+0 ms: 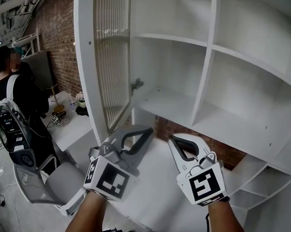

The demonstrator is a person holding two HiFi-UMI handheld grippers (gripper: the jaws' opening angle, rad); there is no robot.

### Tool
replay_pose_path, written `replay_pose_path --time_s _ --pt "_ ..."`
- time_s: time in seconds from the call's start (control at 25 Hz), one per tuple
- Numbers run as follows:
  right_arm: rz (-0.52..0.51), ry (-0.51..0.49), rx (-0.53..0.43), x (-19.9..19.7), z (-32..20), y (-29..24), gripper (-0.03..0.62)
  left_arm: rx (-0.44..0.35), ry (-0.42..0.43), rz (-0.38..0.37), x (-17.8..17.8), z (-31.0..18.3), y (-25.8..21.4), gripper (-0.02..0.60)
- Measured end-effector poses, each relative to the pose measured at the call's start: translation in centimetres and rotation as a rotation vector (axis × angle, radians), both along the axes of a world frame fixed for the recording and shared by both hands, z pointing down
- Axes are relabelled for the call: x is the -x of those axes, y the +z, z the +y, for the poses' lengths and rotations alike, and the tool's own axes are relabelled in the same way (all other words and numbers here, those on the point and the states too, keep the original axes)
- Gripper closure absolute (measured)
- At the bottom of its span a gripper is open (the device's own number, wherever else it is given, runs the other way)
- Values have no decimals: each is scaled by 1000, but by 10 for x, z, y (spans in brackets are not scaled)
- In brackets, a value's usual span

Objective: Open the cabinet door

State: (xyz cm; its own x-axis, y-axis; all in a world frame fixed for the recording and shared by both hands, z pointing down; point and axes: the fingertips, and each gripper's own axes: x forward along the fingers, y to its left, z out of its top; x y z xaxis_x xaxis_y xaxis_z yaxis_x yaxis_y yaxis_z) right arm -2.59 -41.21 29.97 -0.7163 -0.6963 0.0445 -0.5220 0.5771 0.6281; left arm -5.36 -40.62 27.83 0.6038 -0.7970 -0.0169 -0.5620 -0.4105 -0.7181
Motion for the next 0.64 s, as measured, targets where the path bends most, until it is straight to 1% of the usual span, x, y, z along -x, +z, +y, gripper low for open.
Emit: replay_pose_path --time_s 0.48,0.64 --pt "12 -12 14 11 -2 9 588 -9 1 16 9 2 -1 578" --pt "22 -10 30 13 -1 14 588 5 5 22 11 5 4 578"
